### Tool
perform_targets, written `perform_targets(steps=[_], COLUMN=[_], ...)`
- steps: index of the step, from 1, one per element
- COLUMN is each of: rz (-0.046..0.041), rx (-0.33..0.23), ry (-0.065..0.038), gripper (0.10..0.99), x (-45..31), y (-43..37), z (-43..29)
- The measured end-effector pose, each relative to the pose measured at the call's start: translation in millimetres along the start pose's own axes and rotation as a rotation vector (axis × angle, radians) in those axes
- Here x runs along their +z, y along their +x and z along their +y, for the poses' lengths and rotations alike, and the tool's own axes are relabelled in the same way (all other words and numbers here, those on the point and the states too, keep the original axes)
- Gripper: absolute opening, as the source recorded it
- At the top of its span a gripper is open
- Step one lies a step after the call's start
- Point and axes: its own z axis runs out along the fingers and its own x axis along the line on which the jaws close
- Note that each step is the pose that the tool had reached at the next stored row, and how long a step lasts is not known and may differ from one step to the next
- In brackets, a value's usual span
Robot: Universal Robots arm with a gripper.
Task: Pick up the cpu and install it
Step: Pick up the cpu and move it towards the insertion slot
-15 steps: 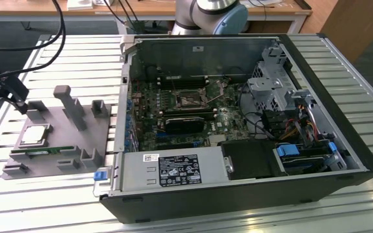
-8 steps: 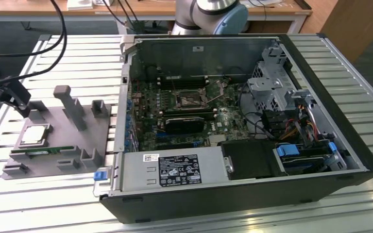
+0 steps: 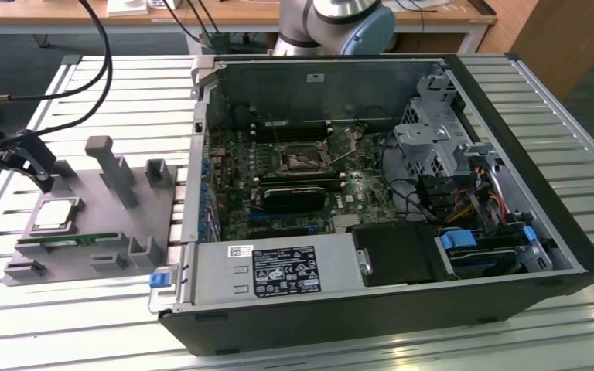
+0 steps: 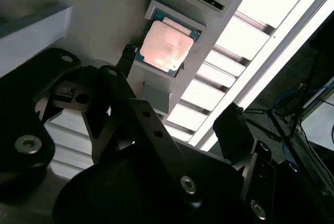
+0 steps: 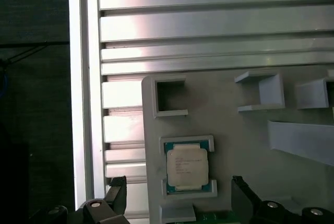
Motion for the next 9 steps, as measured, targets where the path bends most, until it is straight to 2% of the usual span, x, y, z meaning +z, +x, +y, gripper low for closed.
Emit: perform_targets(steps=[9], rz=[0.0004], rx=[0.0], ry=[0.0], gripper=[0.878], x=[4.7], y=[-0.2], z=[-0.4])
